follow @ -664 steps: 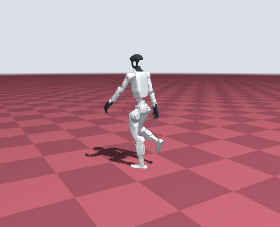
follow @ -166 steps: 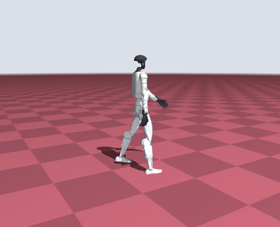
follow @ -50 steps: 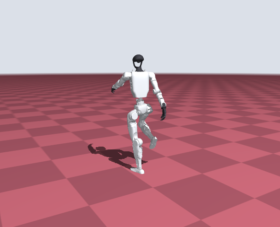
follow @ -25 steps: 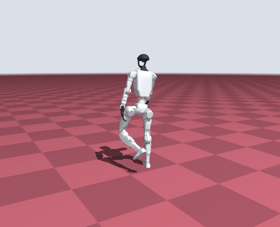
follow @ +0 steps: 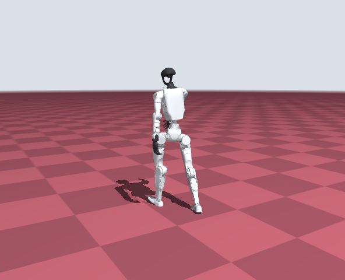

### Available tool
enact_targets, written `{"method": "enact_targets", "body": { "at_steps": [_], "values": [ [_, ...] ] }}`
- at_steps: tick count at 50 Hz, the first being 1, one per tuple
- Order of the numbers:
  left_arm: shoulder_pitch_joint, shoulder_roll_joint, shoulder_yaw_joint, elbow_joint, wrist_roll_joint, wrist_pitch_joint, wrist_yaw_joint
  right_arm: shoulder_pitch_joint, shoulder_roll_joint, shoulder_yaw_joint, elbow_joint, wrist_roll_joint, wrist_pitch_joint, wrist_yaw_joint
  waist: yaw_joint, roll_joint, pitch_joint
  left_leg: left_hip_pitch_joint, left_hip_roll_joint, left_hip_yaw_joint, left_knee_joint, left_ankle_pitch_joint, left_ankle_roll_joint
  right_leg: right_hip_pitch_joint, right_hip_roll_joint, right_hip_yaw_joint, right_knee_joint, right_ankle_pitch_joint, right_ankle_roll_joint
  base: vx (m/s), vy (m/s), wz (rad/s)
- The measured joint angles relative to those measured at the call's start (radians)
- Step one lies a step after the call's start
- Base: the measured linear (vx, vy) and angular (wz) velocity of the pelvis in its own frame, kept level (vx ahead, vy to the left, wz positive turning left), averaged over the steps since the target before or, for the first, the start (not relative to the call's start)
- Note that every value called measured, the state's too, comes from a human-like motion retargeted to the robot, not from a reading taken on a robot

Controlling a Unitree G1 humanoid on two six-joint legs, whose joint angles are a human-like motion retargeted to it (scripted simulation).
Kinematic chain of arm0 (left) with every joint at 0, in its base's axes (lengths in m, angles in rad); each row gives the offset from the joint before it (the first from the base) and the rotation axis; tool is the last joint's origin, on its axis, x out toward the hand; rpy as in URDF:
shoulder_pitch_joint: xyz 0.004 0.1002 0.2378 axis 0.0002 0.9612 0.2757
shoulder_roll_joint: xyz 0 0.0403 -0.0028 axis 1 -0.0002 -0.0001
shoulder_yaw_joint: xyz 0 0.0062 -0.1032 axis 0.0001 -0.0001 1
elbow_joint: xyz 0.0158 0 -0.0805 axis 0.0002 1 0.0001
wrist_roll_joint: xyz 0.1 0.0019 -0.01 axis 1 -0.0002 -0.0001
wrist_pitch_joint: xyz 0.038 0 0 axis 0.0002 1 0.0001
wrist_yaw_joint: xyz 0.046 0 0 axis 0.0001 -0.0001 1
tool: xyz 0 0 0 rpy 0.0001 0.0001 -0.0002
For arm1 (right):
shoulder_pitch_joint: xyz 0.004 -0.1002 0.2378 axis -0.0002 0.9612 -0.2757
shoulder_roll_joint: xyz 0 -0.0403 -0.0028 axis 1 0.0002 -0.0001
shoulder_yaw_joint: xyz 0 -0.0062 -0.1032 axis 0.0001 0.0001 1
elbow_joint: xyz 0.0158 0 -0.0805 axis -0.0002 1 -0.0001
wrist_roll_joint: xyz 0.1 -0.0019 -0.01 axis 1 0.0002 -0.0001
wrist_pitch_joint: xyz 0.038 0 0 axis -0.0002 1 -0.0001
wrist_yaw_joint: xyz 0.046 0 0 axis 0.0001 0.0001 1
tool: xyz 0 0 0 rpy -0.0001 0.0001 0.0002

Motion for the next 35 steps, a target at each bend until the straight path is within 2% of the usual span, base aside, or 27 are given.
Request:
{"method": "enact_targets", "body": {
  "at_steps": [2,4,7,10,12,15,18,20,24,27,29,30,31,33,35],
  "values": [
    [-0.113,-0.010,0.006,0.019,-0.018,0.004,0.004,0.187,0.025,0.005,0.023,-0.089,0.032,0.036,-0.092,0.035,-0.008,0.025,0.044,-0.023,0.071,0.013,-0.125,0.030,0.043,-0.056,0.104,0.028,-0.029,0.70,0.36,1.33],
    [-0.246,-0.016,-0.037,0.036,0.067,0.013,0.000,0.391,0.037,0.010,0.047,-0.119,0.047,0.103,-0.186,0.057,-0.026,0.062,0.049,-0.098,0.048,0.035,-0.158,-0.043,0.068,-0.123,0.344,0.102,-0.061,0.60,0.34,1.99],
    [-0.500,-0.014,-0.111,0.029,0.238,0.063,0.010,0.672,0.026,-0.048,0.098,-0.151,0.107,0.200,-0.295,0.075,-0.063,0.061,0.049,-0.206,0.014,0.035,-0.162,-0.350,0.057,-0.188,0.930,0.134,-0.091,0.50,0.24,1.76],
    [-0.759,0.009,-0.102,-0.047,0.309,0.116,0.067,0.888,-0.001,-0.127,0.149,-0.171,0.174,0.253,-0.379,0.090,-0.061,0.086,0.049,-0.268,-0.010,0.014,-0.188,-0.623,0.037,-0.196,1.422,0.051,-0.127,0.52,0.14,1.09],
    [-0.897,0.036,-0.075,-0.127,0.255,0.128,0.085,0.986,-0.035,-0.189,0.171,-0.238,0.192,0.291,-0.431,0.109,-0.053,0.119,0.053,-0.296,-0.035,0.007,-0.165,-0.777,0.030,-0.194,1.663,0.018,-0.160,0.52,0.11,0.61],
    [-1.039,0.083,-0.085,-0.244,0.187,0.100,0.119,1.118,-0.091,-0.252,0.167,-0.217,0.173,0.337,-0.547,0.153,-0.055,0.147,0.077,-0.345,-0.035,-0.011,-0.145,-0.960,0.048,-0.217,1.887,-0.014,-0.138,0.53,0.07,0.81],
    [-1.149,0.125,-0.128,-0.332,0.139,0.077,0.143,1.204,-0.121,-0.304,0.157,-0.138,0.159,0.371,-0.614,0.183,-0.051,0.184,0.094,-0.363,-0.035,-0.023,-0.123,-1.110,0.099,-0.222,1.946,-0.077,-0.113,0.53,0.01,0.48],
    [-1.214,0.139,-0.153,-0.373,0.134,0.079,0.148,1.235,-0.122,-0.327,0.157,-0.104,0.166,0.392,-0.633,0.190,-0.047,0.212,0.090,-0.368,-0.035,-0.032,-0.111,-1.178,0.089,-0.225,1.917,-0.108,-0.125,0.53,-0.01,0.26],
    [-1.298,0.116,-0.160,-0.411,0.132,0.086,0.131,1.209,-0.090,-0.323,0.158,-0.094,0.181,0.427,-0.637,0.190,-0.048,0.256,0.067,-0.387,-0.035,-0.050,-0.102,-1.201,-0.013,-0.267,1.673,-0.168,-0.182,0.52,-0.01,0.23],
    [-1.283,0.068,-0.143,-0.426,0.100,0.073,0.116,1.132,-0.064,-0.298,0.149,-0.074,0.172,0.423,-0.630,0.200,-0.074,0.271,0.058,-0.402,-0.035,-0.061,-0.110,-1.123,-0.038,-0.324,1.300,-0.209,-0.178,0.54,-0.06,0.26],
    [-1.222,0.028,-0.136,-0.437,0.065,0.052,0.093,1.056,-0.059,-0.285,0.142,-0.040,0.159,0.404,-0.628,0.217,-0.098,0.283,0.058,-0.414,-0.034,-0.066,-0.120,-0.998,-0.017,-0.376,0.920,-0.204,-0.149,0.59,-0.10,0.37],
    [-1.180,0.008,-0.136,-0.444,0.043,0.040,0.076,1.012,-0.061,-0.281,0.142,-0.018,0.154,0.390,-0.630,0.227,-0.105,0.295,0.060,-0.422,-0.033,-0.068,-0.126,-0.911,0.006,-0.402,0.696,-0.184,-0.129,0.68,-0.13,0.67],
    [-1.129,-0.012,-0.140,-0.448,0.014,0.037,0.065,0.960,-0.067,-0.285,0.142,0.001,0.161,0.367,-0.640,0.223,-0.090,0.330,0.052,-0.442,-0.022,-0.074,-0.127,-0.776,0.034,-0.411,0.434,-0.107,-0.098,0.75,-0.16,0.79],
    [-1.023,-0.045,-0.151,-0.440,-0.005,0.042,0.051,0.845,-0.074,-0.307,0.144,-0.027,0.187,0.320,-0.644,0.181,-0.040,0.427,0.008,-0.484,0.000,-0.080,-0.115,-0.509,0.062,-0.404,-0.006,0.112,-0.030,0.84,-0.22,0.44],
    [-0.885,-0.065,-0.176,-0.393,0.081,0.007,0.006,0.737,-0.069,-0.304,0.146,-0.082,0.162,0.293,-0.574,0.132,-0.029,0.486,-0.051,-0.475,0.044,-0.059,-0.087,-0.429,0.048,-0.354,-0.083,0.256,0.027,0.81,-0.26,-1.08]
  ]
}}
